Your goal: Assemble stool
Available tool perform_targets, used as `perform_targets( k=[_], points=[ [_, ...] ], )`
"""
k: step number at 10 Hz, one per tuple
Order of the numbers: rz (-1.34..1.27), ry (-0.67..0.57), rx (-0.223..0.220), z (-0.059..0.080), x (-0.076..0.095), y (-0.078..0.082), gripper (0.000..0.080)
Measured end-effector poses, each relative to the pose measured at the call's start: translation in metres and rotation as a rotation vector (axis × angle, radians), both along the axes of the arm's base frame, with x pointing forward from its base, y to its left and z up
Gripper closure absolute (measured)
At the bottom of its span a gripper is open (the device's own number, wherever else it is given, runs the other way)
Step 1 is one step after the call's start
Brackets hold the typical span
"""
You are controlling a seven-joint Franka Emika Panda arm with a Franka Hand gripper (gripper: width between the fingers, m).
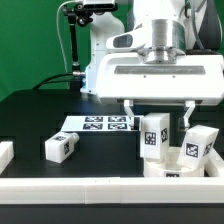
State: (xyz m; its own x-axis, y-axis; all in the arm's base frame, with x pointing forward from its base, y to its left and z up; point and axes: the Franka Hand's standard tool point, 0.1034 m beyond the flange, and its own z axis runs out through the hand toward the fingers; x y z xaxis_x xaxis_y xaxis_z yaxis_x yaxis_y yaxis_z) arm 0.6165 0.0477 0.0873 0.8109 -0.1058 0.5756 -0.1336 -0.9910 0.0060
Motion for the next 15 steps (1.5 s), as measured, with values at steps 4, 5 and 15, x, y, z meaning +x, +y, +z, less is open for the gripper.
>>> perform_targets(
  k=[4, 5, 15],
  points=[
    [-0.014, 0.035, 0.020, 0.008, 0.003, -0.005, 0.0151],
    [-0.025, 0.066, 0.041, 0.016, 0.005, -0.008, 0.0150],
    [-0.115, 0.135, 0.113, 0.026, 0.006, -0.021, 0.0150]
  ],
)
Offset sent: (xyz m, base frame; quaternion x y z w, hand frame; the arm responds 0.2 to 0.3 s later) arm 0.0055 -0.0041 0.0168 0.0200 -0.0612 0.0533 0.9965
